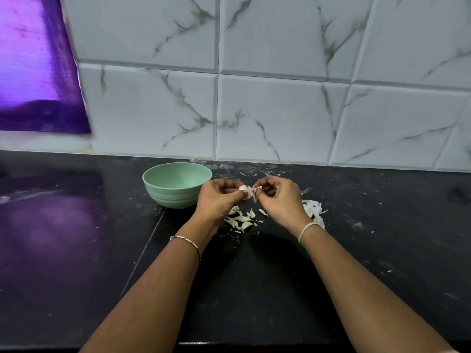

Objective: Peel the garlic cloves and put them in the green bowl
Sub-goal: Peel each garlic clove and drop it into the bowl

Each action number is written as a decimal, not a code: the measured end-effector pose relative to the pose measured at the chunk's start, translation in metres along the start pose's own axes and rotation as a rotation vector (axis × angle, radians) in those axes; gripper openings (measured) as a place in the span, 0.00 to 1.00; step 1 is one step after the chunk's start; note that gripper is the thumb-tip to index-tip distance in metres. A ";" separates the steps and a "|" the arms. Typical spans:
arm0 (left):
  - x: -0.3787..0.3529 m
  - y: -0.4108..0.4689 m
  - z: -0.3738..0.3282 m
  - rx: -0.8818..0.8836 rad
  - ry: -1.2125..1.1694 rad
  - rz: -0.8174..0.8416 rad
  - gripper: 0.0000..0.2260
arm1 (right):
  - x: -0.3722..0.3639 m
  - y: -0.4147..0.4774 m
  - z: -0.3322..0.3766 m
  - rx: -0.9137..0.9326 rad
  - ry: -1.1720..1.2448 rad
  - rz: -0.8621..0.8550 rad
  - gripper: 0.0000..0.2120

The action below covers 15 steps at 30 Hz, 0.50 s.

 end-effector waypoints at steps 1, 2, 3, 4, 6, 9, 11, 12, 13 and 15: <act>0.002 0.001 0.001 -0.005 0.019 -0.019 0.07 | 0.000 -0.001 0.001 -0.022 0.058 0.016 0.10; 0.003 0.002 0.001 -0.007 0.029 -0.033 0.07 | 0.002 -0.002 0.003 -0.046 0.139 0.038 0.09; 0.004 0.003 0.001 -0.008 0.035 -0.039 0.07 | 0.003 -0.003 0.005 -0.064 0.226 0.065 0.07; 0.004 0.004 0.001 -0.007 0.038 -0.038 0.07 | 0.005 -0.004 0.006 -0.076 0.310 0.095 0.06; 0.002 0.003 0.002 -0.004 0.038 -0.020 0.07 | 0.009 -0.006 0.007 -0.096 0.443 0.155 0.04; 0.000 0.001 0.001 -0.008 0.021 0.020 0.07 | 0.013 -0.008 0.005 -0.134 0.553 0.244 0.05; 0.000 0.001 0.000 -0.023 0.043 0.051 0.09 | 0.013 -0.007 0.005 -0.155 0.598 0.278 0.05; -0.001 0.002 0.001 -0.034 0.071 0.073 0.10 | 0.013 -0.007 0.005 -0.165 0.623 0.284 0.05; -0.002 0.001 0.000 -0.039 0.093 0.101 0.10 | 0.014 -0.008 0.005 -0.178 0.654 0.283 0.05; -0.006 -0.001 0.001 -0.020 0.067 0.172 0.10 | 0.014 -0.008 0.005 -0.221 0.734 0.267 0.04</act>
Point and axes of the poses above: each hand's wrist, its own y-axis towards the middle knuckle, its own x-axis out of the back of the hand, z = x × y, the point moved 2 cm from there along y, towards the middle knuckle, and after that the axes turned 9 degrees about -y, right-handed, at the moved point
